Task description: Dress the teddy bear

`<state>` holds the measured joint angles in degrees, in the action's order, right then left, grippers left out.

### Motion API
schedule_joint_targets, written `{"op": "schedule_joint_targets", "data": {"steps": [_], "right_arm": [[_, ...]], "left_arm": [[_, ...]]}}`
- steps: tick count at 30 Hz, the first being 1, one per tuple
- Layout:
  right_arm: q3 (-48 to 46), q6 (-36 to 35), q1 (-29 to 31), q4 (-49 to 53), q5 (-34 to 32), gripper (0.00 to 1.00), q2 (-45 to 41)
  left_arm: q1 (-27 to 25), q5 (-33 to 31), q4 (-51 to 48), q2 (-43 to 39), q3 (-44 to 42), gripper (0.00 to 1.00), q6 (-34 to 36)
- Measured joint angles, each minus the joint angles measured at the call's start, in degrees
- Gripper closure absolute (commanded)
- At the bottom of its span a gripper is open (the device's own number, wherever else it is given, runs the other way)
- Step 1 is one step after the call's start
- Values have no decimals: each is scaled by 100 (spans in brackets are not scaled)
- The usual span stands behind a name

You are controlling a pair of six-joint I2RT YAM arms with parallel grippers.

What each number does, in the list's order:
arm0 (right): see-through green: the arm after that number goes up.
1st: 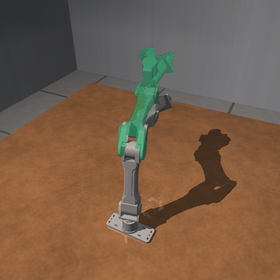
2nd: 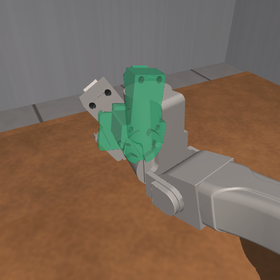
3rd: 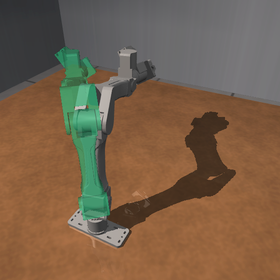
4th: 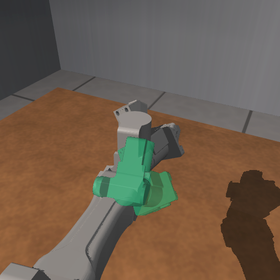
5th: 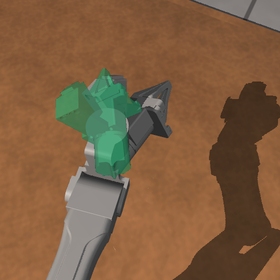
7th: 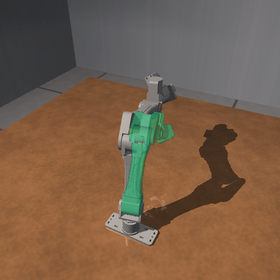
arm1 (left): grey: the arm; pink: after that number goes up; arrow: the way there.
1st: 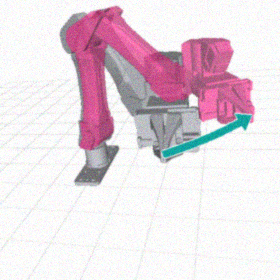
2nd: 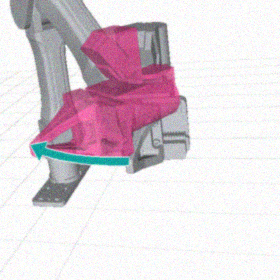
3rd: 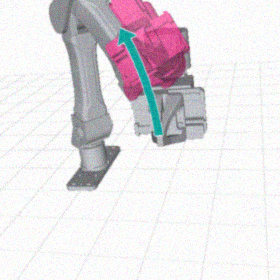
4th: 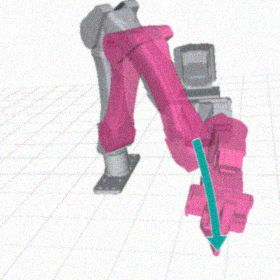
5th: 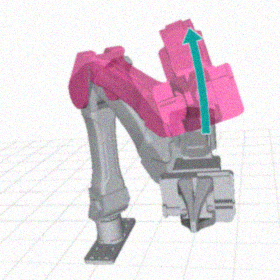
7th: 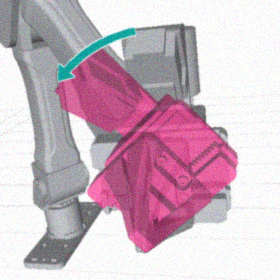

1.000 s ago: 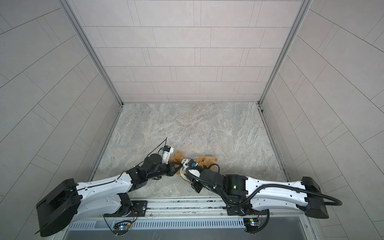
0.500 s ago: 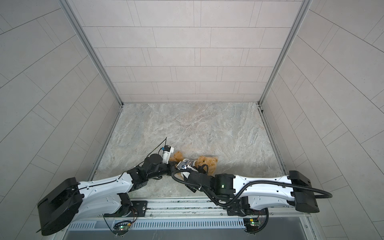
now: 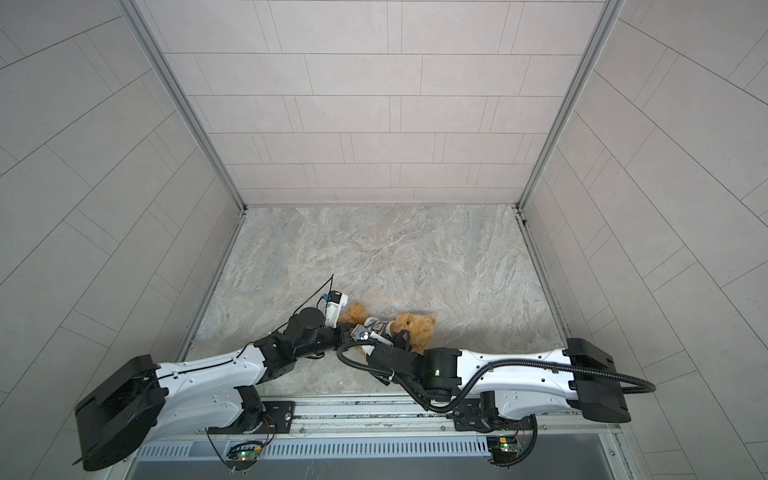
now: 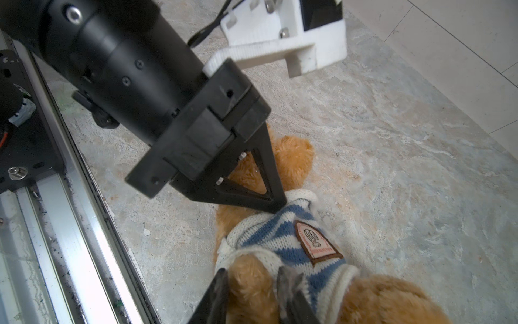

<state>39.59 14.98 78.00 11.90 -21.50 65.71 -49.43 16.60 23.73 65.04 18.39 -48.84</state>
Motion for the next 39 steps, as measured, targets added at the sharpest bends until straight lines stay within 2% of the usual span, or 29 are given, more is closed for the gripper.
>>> {"op": "schedule_joint_targets", "data": {"steps": [4, 10, 12, 31, 32, 36, 39], "right_arm": [[0, 0, 0, 17, -66, 74, 20], [0, -33, 2, 52, -149, 96, 0], [-7, -22, 2, 61, -166, 100, -70], [-1298, -181, -44, -907, 24, 100, -2107], [-1333, -166, -57, -925, 7, 99, -2170], [-1381, -79, -92, -964, -118, 77, -2251], [-1364, -85, -92, -1038, -151, 66, -2190]], "left_arm": [[0, 0, 0, 0, -2, 100, -26], [0, -7, 2, 0, -4, 100, -44], [0, -9, 2, 0, -9, 100, -44], [234, 15, 17, 59, -107, 100, -17], [245, 17, 15, 59, -107, 100, -17], [258, 31, 11, 59, -107, 100, 2], [280, 35, -13, 59, -109, 100, 2]]}}
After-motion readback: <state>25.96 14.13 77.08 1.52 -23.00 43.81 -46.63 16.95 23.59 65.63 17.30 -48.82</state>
